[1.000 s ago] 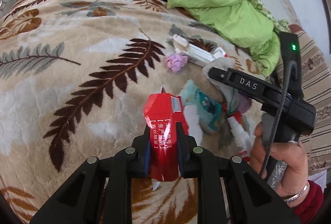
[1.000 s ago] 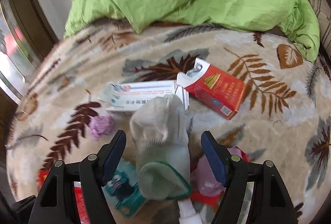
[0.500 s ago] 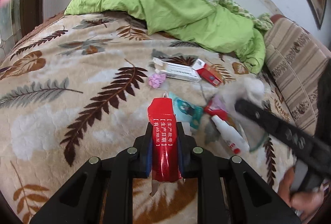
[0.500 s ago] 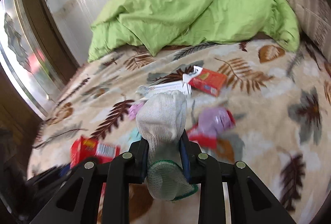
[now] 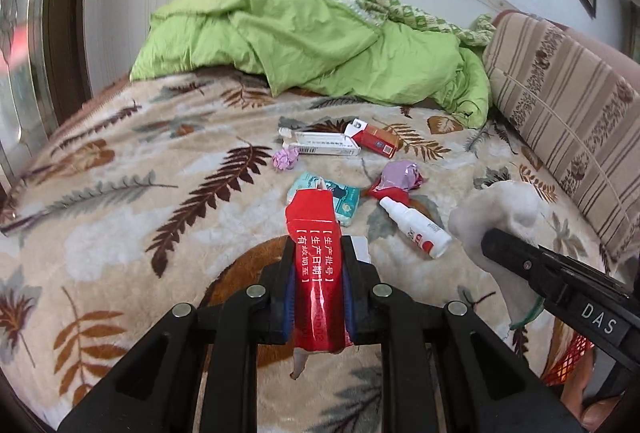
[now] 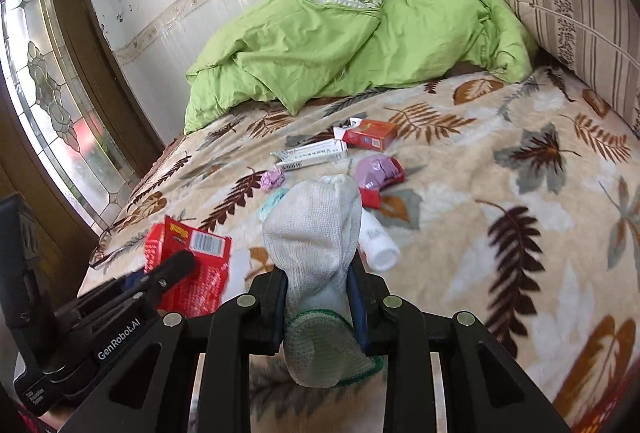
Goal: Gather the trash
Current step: 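Grasp the white mesh cloth with the right gripper while the left holds the tube, then carry the tube and cloth over the red basket and open both grippers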
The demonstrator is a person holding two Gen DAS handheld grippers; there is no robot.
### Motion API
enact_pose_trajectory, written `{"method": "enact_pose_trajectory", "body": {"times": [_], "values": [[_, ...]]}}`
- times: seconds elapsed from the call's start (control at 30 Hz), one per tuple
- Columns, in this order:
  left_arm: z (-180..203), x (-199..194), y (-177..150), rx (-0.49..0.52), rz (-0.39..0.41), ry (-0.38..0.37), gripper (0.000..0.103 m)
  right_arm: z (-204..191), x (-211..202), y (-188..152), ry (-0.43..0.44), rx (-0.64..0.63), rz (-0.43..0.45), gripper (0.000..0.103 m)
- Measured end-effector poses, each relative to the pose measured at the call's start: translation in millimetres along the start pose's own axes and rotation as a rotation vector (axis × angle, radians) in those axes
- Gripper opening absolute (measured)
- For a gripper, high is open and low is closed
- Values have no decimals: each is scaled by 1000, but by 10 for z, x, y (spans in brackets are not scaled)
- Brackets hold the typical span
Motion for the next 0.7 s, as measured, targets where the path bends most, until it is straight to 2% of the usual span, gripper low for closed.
{"method": "enact_pose_trajectory", "body": {"times": [0.23, 0.7], "values": [[61, -76, -28, 28, 18, 54, 18, 23, -183, -64, 9, -10, 34, 28], [24, -102, -11, 24, 45, 67, 18, 36, -186, -62, -4, -7, 43, 28]]}}
Point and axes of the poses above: each gripper's, at about its wrist camera, not at the fingertips, and x roughly the way its jaws point, z to its right, y to its top, the point moved 2 cm from there along x, roughly the way its jaws point, and after that the axes turned 10 degrees about x, right-handed, at the moved point
